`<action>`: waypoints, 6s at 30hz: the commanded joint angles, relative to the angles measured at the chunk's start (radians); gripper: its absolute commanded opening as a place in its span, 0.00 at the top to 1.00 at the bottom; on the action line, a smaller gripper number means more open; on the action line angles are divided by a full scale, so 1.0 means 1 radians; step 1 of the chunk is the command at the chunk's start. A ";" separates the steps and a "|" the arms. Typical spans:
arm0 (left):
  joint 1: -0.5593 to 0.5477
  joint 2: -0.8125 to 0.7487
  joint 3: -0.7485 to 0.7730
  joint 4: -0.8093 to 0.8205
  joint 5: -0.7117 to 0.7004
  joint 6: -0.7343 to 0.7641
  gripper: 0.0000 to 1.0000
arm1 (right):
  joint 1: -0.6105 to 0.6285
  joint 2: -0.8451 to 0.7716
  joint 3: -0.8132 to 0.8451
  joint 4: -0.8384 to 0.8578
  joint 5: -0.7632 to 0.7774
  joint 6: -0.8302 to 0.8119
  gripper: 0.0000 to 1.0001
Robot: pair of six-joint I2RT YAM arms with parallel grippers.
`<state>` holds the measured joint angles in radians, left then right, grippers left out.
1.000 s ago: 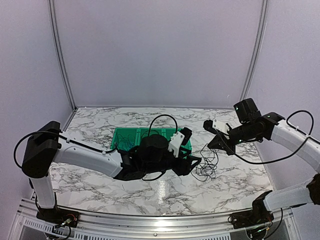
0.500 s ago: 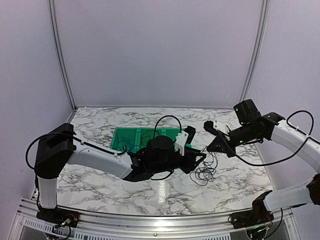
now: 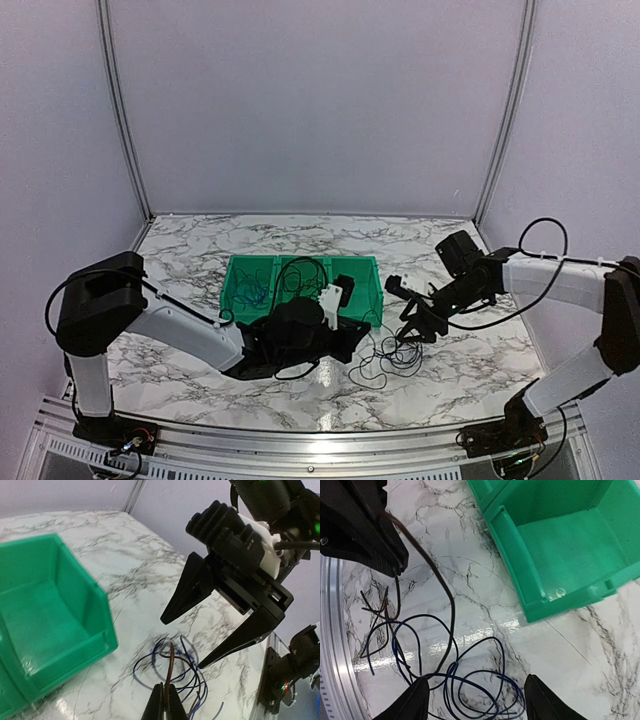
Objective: Untangle the cables
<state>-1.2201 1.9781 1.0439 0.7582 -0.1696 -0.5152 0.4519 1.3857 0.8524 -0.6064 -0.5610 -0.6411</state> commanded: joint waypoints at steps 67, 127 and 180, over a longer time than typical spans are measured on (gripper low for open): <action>-0.004 -0.511 0.031 -0.097 -0.187 0.341 1.00 | 0.160 0.053 0.319 0.181 -0.245 0.169 0.35; -0.004 -0.978 -0.223 -0.184 -0.560 0.575 1.00 | -0.149 0.127 0.151 0.384 -0.304 0.407 1.00; 0.159 -0.684 -0.099 -0.387 -0.573 0.276 1.00 | 0.195 0.776 0.907 0.046 0.020 0.422 0.81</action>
<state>-1.0977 1.3003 0.9829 0.3744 -0.7681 -0.1692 0.6327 2.1216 1.6737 -0.4816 -0.6014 -0.2386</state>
